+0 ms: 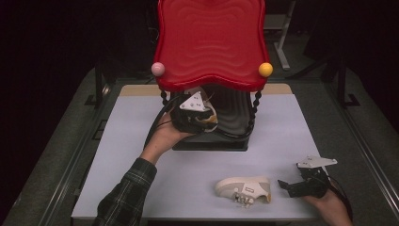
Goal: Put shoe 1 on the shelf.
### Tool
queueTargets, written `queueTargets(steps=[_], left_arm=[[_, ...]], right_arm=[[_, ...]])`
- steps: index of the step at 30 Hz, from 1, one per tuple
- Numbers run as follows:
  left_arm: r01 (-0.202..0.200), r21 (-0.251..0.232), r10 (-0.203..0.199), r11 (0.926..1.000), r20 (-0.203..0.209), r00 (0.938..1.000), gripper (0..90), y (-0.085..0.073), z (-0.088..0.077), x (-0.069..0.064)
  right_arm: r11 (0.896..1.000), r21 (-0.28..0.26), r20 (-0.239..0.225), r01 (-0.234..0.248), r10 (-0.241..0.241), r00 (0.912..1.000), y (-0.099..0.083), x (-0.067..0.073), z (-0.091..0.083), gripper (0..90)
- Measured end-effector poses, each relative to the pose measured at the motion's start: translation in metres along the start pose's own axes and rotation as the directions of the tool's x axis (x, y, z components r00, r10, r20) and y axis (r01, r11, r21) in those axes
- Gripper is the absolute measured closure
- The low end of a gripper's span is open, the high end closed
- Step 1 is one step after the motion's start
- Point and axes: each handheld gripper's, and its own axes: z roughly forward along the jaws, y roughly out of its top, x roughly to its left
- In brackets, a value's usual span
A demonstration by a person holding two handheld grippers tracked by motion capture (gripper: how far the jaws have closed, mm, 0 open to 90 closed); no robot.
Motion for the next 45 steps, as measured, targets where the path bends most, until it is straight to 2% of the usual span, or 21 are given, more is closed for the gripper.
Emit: queueTargets(steps=[2, 5, 6, 7, 10, 13, 16, 21, 24, 25, 27, 29, 31, 33, 37, 39, 40, 41, 45], left_arm=[[0.013, -0.020, -0.013, 0.9997, -0.010, 0.9999, 58.7, 0.001, -0.005, -0.001], [0.028, -0.043, -0.029, 0.9987, -0.025, 0.9993, 58.7, 0.004, -0.013, -0.003], [0.034, -0.050, -0.036, 0.9982, -0.033, 0.9988, 58.7, 0.004, -0.015, -0.004], [0.050, -0.058, -0.052, 0.9971, -0.034, 0.9981, 58.6, 0.004, -0.017, -0.005], [0.063, -0.081, -0.069, 0.9947, -0.070, 0.9952, 58.2, 0.001, -0.024, -0.011], [0.078, -0.095, -0.086, 0.9924, -0.081, 0.9930, 58.1, -0.004, -0.030, -0.016], [0.084, -0.101, -0.092, 0.9914, -0.084, 0.9922, 59.9, -0.008, -0.036, -0.021], [0.113, -0.089, -0.120, 0.9896, -0.078, 0.9897, 74.7, -0.021, -0.042, -0.030], [0.165, -0.082, -0.171, 0.9830, -0.084, 0.9817, 86.5, -0.033, -0.041, -0.033], [0.170, -0.082, -0.177, 0.9821, -0.091, 0.9800, 89.8, -0.036, -0.041, -0.032], [0.202, -0.072, -0.209, 0.9767, -0.102, 0.9726, 89.9, -0.043, -0.039, -0.032], [0.215, -0.068, -0.222, 0.9743, -0.118, 0.9680, 89.9, -0.049, -0.038, -0.031], [0.215, -0.072, -0.223, 0.9739, -0.120, 0.9675, 89.9, -0.053, -0.036, -0.030], [0.225, -0.075, -0.233, 0.9716, -0.138, 0.9626, 89.8, -0.056, -0.035, -0.028], [0.237, -0.087, -0.249, 0.9676, -0.168, 0.9539, 89.8, -0.058, -0.032, -0.025], [0.249, -0.085, -0.261, 0.9647, -0.184, 0.9475, 89.8, -0.057, -0.028, -0.024], [0.245, -0.075, -0.255, 0.9665, -0.184, 0.9491, 89.8, -0.057, -0.027, -0.023], [0.249, -0.080, -0.260, 0.9651, -0.189, 0.9468, 89.8, -0.057, -0.025, -0.023], [0.253, -0.070, -0.262, 0.9650, -0.189, 0.9465, 89.8, -0.056, -0.020, -0.022]], right_arm=[[1.000, 0.010, 0.011, -0.009, 0.009, 0.9999, 0.002, -0.002, -0.004, 16.0], [1.000, 0.016, -0.016, -0.027, 0.027, 0.9995, 0.005, -0.006, -0.010, 35.5], [1.000, 0.014, -0.026, -0.028, 0.029, 0.9993, 0.006, -0.006, -0.012, 39.4], [1.000, 0.003, -0.032, -0.025, 0.025, 0.9992, 0.007, -0.005, -0.013, 44.6], [0.999, -0.033, -0.063, -0.017, 0.015, 0.9979, 0.014, -0.003, -0.018, 60.9], [0.998, -0.051, -0.102, -0.029, 0.023, 0.9945, 0.026, 0.001, -0.019, 77.5], [0.997, -0.072, -0.137, -0.017, 0.008, 0.9906, 0.039, 0.006, -0.021, 88.4], [0.993, -0.116, -0.194, 0.015, -0.038, 0.9802, 0.069, 0.019, -0.019, 89.6], [0.990, -0.138, -0.208, 0.043, -0.071, 0.9756, 0.087, 0.030, -0.014, 89.5], [0.988, -0.146, -0.213, 0.059, -0.089, 0.9730, 0.096, 0.035, -0.011, 89.5], [0.983, -0.167, -0.229, 0.076, -0.114, 0.9667, 0.110, 0.043, -0.007, 89.6], [0.979, -0.183, -0.237, 0.092, -0.135, 0.9622, 0.122, 0.050, -0.003, 89.6], [0.973, -0.204, -0.247, 0.108, -0.158, 0.9562, 0.137, 0.058, 0.004, 89.6], [0.967, -0.223, -0.248, 0.120, -0.175, 0.9526, 0.149, 0.063, 0.011, 89.6], [0.963, -0.243, -0.257, 0.120, -0.183, 0.9488, 0.167, 0.070, 0.022, 89.7], [0.959, -0.254, -0.259, 0.124, -0.191, 0.9467, 0.176, 0.073, 0.026, 89.7], [0.956, -0.265, -0.257, 0.124, -0.194, 0.9468, 0.181, 0.075, 0.027, 89.7], [0.956, -0.264, -0.253, 0.129, -0.198, 0.9470, 0.184, 0.076, 0.028, 89.7], [0.951, -0.280, -0.231, 0.131, -0.199, 0.9522, 0.198, 0.078, 0.031, 89.7]])
